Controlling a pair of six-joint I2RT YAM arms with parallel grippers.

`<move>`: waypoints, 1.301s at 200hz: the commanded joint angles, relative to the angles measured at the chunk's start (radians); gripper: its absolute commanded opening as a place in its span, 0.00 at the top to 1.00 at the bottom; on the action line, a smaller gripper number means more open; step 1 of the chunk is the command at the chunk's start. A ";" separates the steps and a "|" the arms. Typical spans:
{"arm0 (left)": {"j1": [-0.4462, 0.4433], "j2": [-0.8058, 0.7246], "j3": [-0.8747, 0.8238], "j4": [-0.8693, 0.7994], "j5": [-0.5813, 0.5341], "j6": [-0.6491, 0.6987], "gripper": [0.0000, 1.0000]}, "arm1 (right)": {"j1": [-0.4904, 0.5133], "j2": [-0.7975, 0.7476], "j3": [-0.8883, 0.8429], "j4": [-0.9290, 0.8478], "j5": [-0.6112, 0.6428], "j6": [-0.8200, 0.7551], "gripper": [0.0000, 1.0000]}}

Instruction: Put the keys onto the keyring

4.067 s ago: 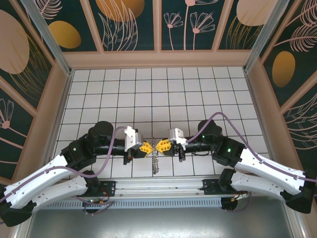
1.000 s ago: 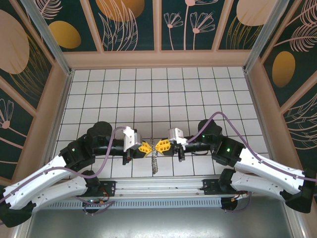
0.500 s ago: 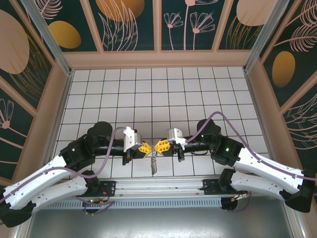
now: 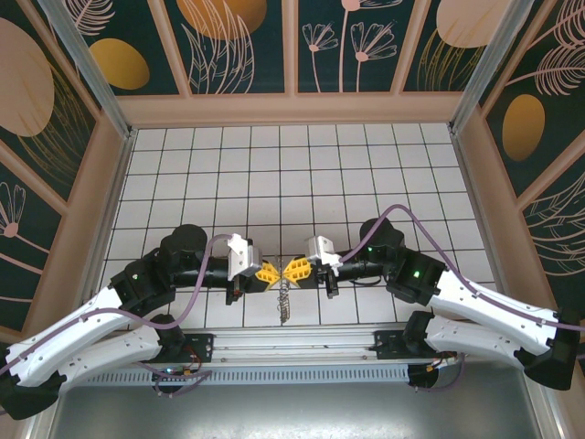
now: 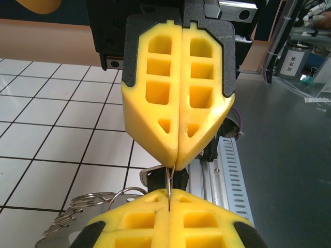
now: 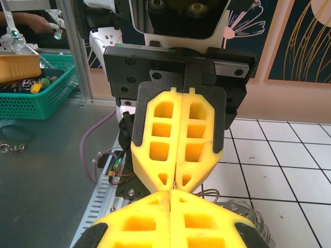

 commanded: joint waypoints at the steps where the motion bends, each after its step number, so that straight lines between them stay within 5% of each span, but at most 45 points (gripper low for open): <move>1: -0.007 -0.010 0.009 0.073 0.011 0.010 1.00 | 0.008 0.011 0.039 -0.006 -0.016 -0.001 1.00; 179: -0.006 -0.026 0.021 0.170 0.039 -0.121 1.00 | 0.206 0.002 0.035 -0.118 0.394 -0.164 1.00; 260: -0.007 -0.098 -0.022 0.256 -0.021 -0.147 1.00 | 0.219 -0.030 0.004 -0.099 0.440 -0.167 1.00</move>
